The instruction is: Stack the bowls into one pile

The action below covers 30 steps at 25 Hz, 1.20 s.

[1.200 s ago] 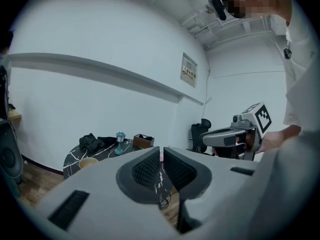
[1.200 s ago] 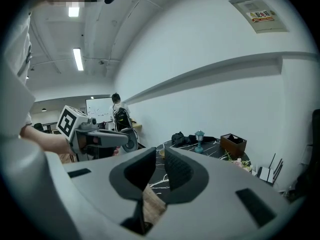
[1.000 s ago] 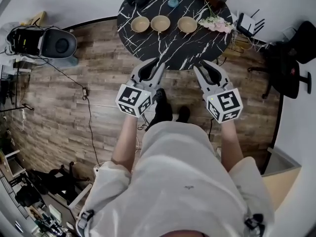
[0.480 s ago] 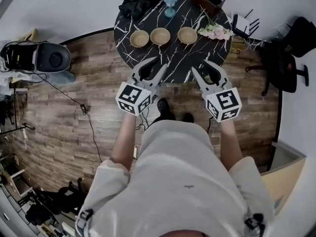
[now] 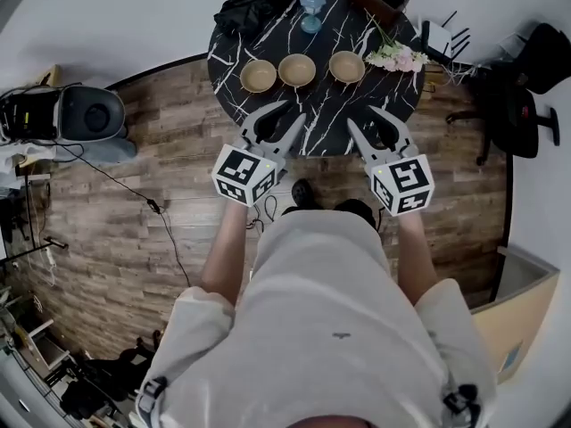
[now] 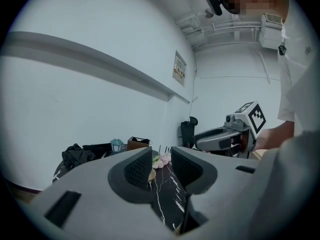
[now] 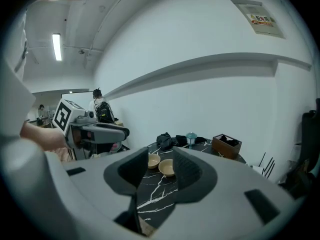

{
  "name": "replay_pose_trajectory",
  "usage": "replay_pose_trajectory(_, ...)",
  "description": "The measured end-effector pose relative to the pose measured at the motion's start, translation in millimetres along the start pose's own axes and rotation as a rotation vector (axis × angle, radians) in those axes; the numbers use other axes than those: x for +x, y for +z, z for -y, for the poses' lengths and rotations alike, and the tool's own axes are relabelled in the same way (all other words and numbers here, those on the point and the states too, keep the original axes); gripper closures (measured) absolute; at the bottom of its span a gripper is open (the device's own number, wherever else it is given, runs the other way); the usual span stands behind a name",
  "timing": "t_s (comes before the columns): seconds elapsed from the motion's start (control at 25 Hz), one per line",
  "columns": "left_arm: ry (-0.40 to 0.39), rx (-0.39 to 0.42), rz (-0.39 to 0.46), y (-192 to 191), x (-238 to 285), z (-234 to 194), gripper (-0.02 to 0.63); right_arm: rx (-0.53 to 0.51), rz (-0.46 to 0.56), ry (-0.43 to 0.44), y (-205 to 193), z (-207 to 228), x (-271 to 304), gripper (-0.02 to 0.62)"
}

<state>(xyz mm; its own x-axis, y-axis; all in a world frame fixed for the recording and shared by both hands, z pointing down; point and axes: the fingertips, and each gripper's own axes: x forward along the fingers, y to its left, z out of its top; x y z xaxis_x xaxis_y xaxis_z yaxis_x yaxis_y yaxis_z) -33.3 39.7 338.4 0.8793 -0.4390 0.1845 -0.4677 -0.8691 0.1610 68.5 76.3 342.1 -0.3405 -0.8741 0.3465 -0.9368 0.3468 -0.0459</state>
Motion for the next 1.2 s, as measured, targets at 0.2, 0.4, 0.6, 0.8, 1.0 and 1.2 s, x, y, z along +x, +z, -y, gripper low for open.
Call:
replay_pose_trajectory(0.2,0.001,-0.007,-0.002,-1.3,-5.2,-9.3,0.499,-0.009,-0.031,-0.004,-6.3,-5.5,11.0,0.449)
replay_pose_trajectory(0.4,0.001,-0.025,-0.013,-13.0,-9.0,-12.5,0.499,-0.009,-0.055,-0.006,-14.1,-7.4,18.4,0.449)
replay_pose_trajectory(0.6,0.010,-0.044,-0.026,-19.6,-7.2,-19.1,0.499,-0.047,-0.100,-0.014,-22.1,-5.2,29.1,0.445)
replay_pose_trajectory(0.8,0.025,-0.066,-0.054,-27.2,5.0,-29.1,0.499,-0.064,-0.139,0.008,-31.3,3.5,45.2,0.445)
replay_pose_trajectory(1.0,0.036,-0.076,-0.083,-24.9,24.3,-39.0,0.499,-0.103,-0.197,0.028,-43.1,26.1,66.6,0.445)
replay_pose_trajectory(1.2,0.055,-0.100,-0.109,-27.6,47.3,-56.1,0.499,-0.111,-0.247,0.041,-58.2,52.1,92.0,0.445)
